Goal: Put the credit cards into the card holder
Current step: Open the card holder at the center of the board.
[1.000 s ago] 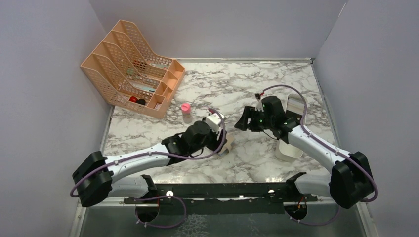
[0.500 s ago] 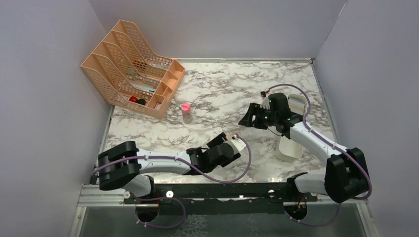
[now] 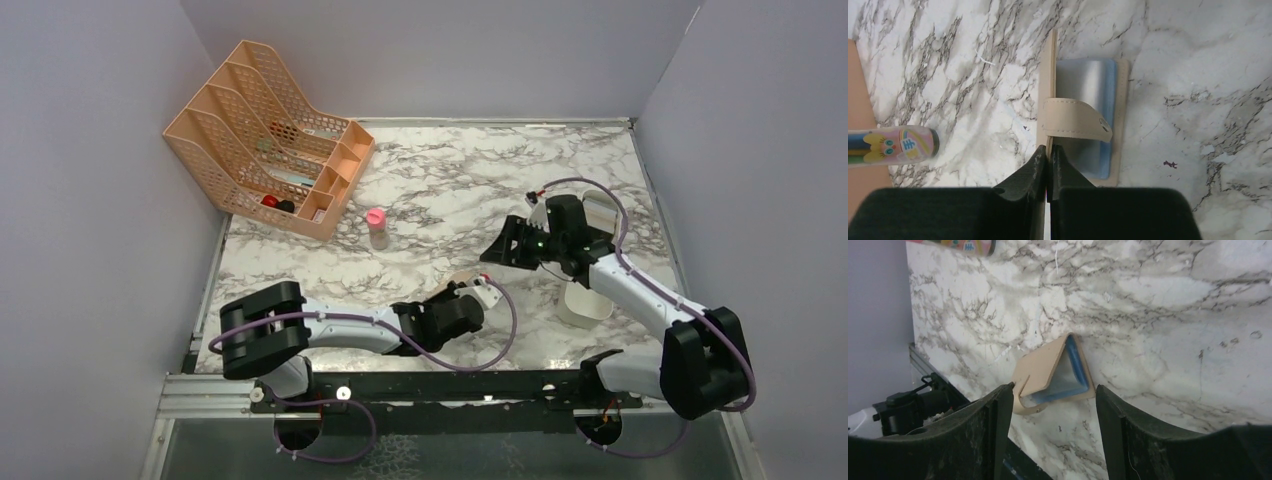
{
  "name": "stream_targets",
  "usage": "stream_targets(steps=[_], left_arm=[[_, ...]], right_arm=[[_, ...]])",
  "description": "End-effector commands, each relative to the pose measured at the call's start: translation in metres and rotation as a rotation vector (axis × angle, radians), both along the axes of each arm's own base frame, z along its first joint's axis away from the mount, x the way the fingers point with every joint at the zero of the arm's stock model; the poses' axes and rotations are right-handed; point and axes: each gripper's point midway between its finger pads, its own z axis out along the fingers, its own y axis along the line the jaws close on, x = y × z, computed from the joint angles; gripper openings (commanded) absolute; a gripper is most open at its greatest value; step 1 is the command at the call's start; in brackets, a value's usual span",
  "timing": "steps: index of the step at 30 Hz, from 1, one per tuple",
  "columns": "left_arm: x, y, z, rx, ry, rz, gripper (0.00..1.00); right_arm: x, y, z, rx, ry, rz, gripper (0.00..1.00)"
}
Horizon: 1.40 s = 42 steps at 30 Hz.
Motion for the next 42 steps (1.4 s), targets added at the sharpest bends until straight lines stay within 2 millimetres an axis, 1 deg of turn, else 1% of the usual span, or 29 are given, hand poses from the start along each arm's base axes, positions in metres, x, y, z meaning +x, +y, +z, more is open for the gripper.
stream_targets(steps=[1,4,6,8,9,11,13,16,17,18,19,21,24,27,30,33,35,42], left_arm=[[-0.003,-0.025,0.042,-0.271,0.044,0.082,0.01],[-0.001,-0.025,0.056,-0.382,0.099,0.222,0.00],[-0.001,-0.026,0.062,-0.451,0.142,0.265,0.00],[-0.001,-0.027,0.064,-0.543,0.218,0.288,0.00],[0.000,-0.025,0.063,-0.589,0.256,0.308,0.00],[0.008,-0.011,0.055,-0.646,0.305,0.405,0.00],[0.012,0.005,0.040,-0.693,0.383,0.509,0.00],[0.008,0.004,0.031,-0.842,0.515,0.517,0.00],[0.006,0.002,0.031,-0.899,0.550,0.517,0.00],[0.002,0.005,0.026,-0.931,0.581,0.526,0.00],[-0.001,0.003,0.026,-0.970,0.601,0.525,0.00],[-0.004,0.000,0.029,-1.030,0.628,0.517,0.00],[-0.004,0.000,0.026,-1.057,0.640,0.527,0.00],[-0.007,-0.001,0.022,-1.072,0.663,0.528,0.00],[-0.010,-0.004,0.023,-1.068,0.678,0.506,0.00],[-0.010,-0.002,0.022,-1.068,0.676,0.509,0.00],[-0.010,-0.001,0.023,-1.073,0.672,0.511,0.00],[-0.014,0.004,0.014,-1.067,0.686,0.532,0.00]], right_arm=[[-0.022,0.008,0.013,0.108,0.021,0.034,0.65],[-0.028,0.007,0.013,0.114,0.014,0.038,0.65],[-0.030,0.006,0.008,0.104,0.028,0.039,0.66],[-0.032,0.005,0.001,0.097,0.054,0.034,0.66],[-0.034,0.006,-0.001,0.104,0.059,0.039,0.66],[-0.036,0.007,-0.004,0.116,0.065,0.044,0.64],[-0.037,0.007,-0.007,0.122,0.069,0.042,0.64],[-0.040,0.011,-0.010,0.148,0.080,0.058,0.62],[-0.043,0.015,-0.011,0.172,0.088,0.074,0.61],[-0.046,0.019,-0.011,0.203,0.100,0.094,0.61],[-0.047,0.023,-0.009,0.235,0.094,0.115,0.62],[-0.053,0.030,-0.013,0.260,0.114,0.139,0.64],[-0.056,0.037,-0.021,0.263,0.131,0.153,0.65],[-0.059,0.044,-0.024,0.280,0.152,0.177,0.64],[-0.059,0.049,-0.023,0.284,0.149,0.184,0.61],[-0.058,0.052,-0.018,0.274,0.130,0.180,0.59],[-0.057,0.054,-0.019,0.264,0.125,0.173,0.58],[-0.055,0.053,-0.042,0.232,0.178,0.137,0.62]])
